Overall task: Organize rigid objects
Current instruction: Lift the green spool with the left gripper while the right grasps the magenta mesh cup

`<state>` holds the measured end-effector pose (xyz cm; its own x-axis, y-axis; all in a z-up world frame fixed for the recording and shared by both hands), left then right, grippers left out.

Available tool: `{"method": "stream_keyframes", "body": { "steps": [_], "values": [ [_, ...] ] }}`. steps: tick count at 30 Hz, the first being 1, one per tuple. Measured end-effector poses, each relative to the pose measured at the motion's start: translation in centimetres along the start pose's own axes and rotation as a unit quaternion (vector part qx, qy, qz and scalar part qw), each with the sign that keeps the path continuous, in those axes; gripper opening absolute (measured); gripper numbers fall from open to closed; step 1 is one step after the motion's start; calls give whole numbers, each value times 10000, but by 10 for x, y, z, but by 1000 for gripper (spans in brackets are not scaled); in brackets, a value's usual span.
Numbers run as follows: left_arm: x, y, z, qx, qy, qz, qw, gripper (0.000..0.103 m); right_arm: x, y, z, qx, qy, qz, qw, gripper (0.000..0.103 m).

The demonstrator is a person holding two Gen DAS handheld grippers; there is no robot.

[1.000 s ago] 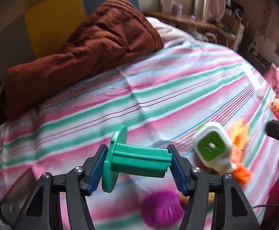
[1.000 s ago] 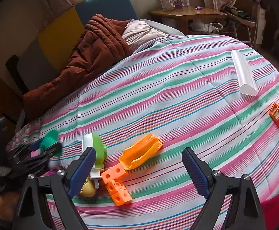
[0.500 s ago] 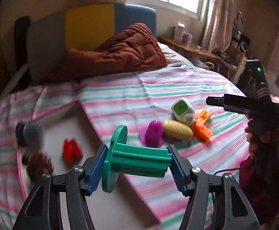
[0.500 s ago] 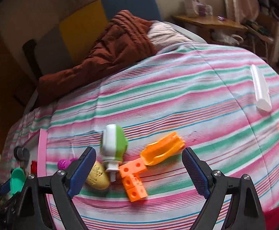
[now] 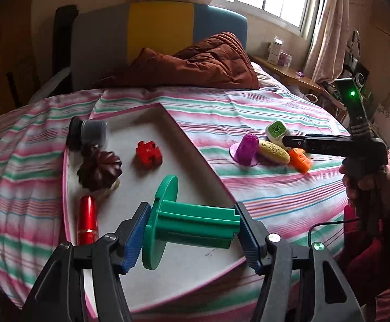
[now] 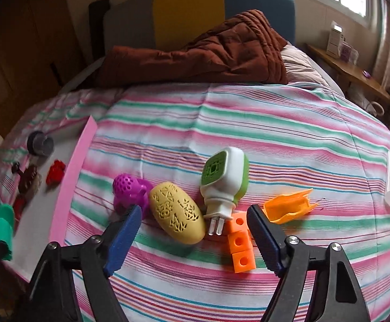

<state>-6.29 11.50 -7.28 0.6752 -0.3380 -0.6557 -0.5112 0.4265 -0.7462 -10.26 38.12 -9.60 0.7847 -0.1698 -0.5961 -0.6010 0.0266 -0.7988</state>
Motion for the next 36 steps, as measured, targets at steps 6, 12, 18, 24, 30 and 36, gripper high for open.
{"method": "stream_keyframes", "body": {
  "steps": [6, 12, 18, 24, 30, 36],
  "values": [
    [8, -4, -6, -143, -84, -2, 9999, 63, 3, 2, 3, 152, -55, -42, 9999, 81],
    [13, -12, -14, -197, -233, 42, 9995, 63, 2, 3, 2, 315, -150, -44, 9994, 81],
    [19, -15, -22, -206, -334, 5, 9992, 63, 0, -1, -3, 190, -99, 50, 9998, 81],
    [24, -17, -26, -153, -400, -7, 9991, 63, -9, 3, -38, -120, -202, 161, 9996, 81],
    [28, -21, -33, -131, -515, 0, 9986, 63, -22, 24, -72, 1, -534, 145, 9985, 81],
    [31, -24, -42, -118, -646, 2, 9978, 63, -18, 60, -92, 156, -847, -288, 9959, 35]
  ]
}}
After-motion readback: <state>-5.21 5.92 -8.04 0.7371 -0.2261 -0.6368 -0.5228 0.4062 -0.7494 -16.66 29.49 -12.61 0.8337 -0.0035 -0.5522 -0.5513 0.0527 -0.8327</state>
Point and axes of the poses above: each gripper's, at about its wrist camera, not at the fingertips, and y roughly the way its jaws point, z to its right, x to its underside, the point moved 8 cm from there along y, roughly the way its jaws point, and after that the axes turned 1 degree about y, right-handed, at the moved point
